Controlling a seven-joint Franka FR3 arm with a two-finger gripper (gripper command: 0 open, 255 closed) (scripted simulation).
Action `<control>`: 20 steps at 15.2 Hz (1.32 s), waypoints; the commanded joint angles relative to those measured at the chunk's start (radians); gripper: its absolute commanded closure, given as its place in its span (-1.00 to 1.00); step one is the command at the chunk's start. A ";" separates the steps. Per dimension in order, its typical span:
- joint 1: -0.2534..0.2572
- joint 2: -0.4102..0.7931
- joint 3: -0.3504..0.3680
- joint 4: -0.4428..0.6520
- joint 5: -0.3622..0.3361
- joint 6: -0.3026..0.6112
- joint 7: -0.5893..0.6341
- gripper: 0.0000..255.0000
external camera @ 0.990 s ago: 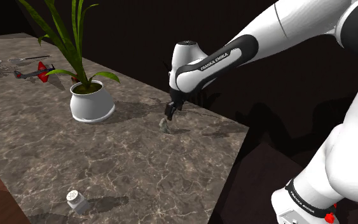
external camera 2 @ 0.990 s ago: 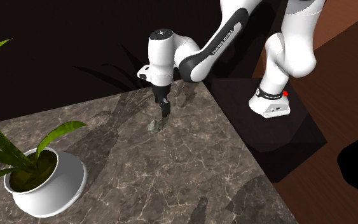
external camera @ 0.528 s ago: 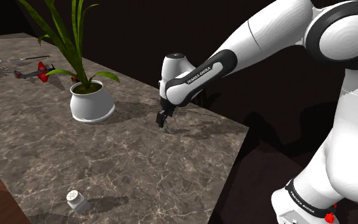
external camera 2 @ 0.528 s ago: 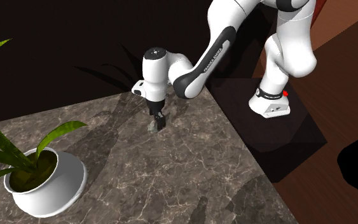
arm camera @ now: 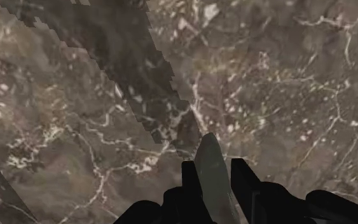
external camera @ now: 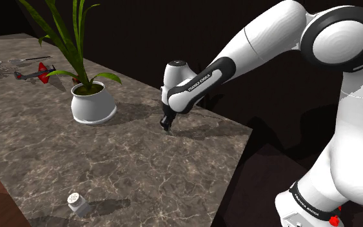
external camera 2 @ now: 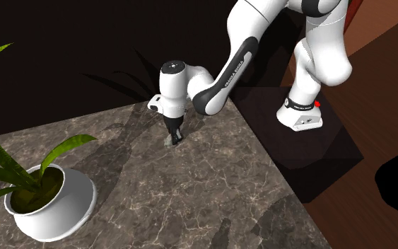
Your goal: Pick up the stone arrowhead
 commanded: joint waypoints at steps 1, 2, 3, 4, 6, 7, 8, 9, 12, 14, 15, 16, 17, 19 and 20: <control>0.000 0.001 0.000 0.000 0.000 0.001 0.000 1.00; 0.000 0.001 0.000 0.000 0.000 0.001 0.000 1.00; 0.000 0.000 0.000 -0.001 0.000 0.001 0.000 1.00; 0.000 0.000 0.000 -0.001 0.000 0.001 0.000 1.00; 0.000 0.000 0.000 -0.001 0.000 0.001 0.000 1.00; 0.000 0.001 0.000 0.000 0.000 0.001 0.000 1.00; -0.001 -0.009 0.001 0.000 0.001 -0.010 -0.001 1.00; -0.001 -0.019 0.002 0.001 0.003 -0.021 -0.002 1.00; -0.003 -0.047 0.004 0.006 0.007 -0.053 -0.004 1.00; -0.004 -0.066 0.005 0.010 0.009 -0.076 -0.006 1.00; -0.005 -0.075 0.006 0.012 0.011 -0.087 -0.007 1.00; -0.005 -0.083 0.007 0.015 0.012 -0.098 -0.007 1.00; -0.006 -0.092 0.007 0.018 0.013 -0.109 -0.008 1.00; -0.006 -0.109 0.008 0.024 0.016 -0.132 -0.010 1.00; -0.007 -0.117 0.009 0.027 0.017 -0.144 -0.010 1.00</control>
